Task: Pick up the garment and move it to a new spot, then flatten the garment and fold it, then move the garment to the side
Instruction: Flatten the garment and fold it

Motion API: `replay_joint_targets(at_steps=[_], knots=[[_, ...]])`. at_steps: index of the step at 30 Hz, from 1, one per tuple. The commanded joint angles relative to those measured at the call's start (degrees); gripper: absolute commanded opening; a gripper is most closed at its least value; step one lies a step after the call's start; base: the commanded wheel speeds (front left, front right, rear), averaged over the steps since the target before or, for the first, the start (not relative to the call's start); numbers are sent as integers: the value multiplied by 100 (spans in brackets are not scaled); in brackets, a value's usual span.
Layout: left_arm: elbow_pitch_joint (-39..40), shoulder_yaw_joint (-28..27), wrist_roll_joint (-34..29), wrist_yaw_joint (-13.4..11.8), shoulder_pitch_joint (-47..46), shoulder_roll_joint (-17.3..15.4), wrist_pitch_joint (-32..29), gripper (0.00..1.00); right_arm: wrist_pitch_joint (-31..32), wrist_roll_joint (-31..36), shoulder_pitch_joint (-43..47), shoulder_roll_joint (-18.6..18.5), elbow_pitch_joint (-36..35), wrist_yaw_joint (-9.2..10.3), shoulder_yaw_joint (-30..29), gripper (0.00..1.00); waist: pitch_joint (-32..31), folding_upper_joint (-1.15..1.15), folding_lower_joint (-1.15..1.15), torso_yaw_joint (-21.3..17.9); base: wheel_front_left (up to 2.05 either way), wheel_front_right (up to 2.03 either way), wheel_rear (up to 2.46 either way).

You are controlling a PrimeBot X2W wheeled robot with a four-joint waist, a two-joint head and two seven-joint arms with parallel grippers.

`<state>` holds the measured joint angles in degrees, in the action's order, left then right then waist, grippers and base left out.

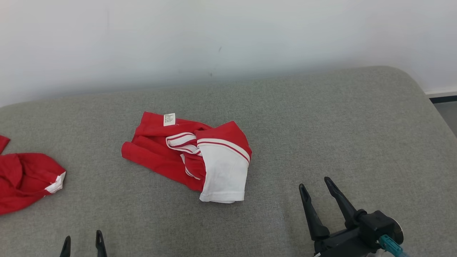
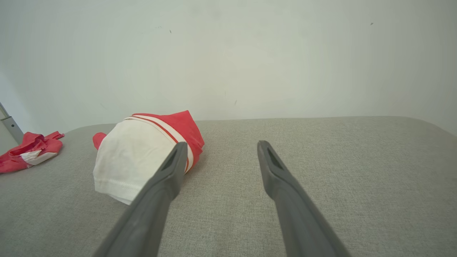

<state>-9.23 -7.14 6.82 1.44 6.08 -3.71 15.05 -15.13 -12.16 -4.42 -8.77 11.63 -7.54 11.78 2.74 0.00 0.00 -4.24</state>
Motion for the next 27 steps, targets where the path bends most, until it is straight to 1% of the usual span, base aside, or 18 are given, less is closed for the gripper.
replay_joint_targets(at_steps=[1,8,13,18,23,27], knots=[[27,-12,-36,-31,47,28,19,100,-2,37,64,22,-7,10,-13,100,-5,0,0,1,0,0,0],[102,27,-106,-10,-32,82,19,100,-2,61,70,45,33,10,9,100,38,0,0,53,0,0,0],[123,197,-36,31,-194,84,19,100,-2,5,-96,8,3,10,271,100,204,0,0,266,0,0,0],[83,499,108,-4,-418,84,19,100,-2,-47,-429,1,76,10,695,100,420,0,0,687,0,0,0],[44,802,183,-40,-563,83,19,100,-2,11,-804,22,461,10,1080,100,561,0,0,1169,0,0,0],[29,990,231,-60,-583,85,19,100,-1,102,-1048,72,820,10,1199,100,657,0,0,1497,0,0,0]])
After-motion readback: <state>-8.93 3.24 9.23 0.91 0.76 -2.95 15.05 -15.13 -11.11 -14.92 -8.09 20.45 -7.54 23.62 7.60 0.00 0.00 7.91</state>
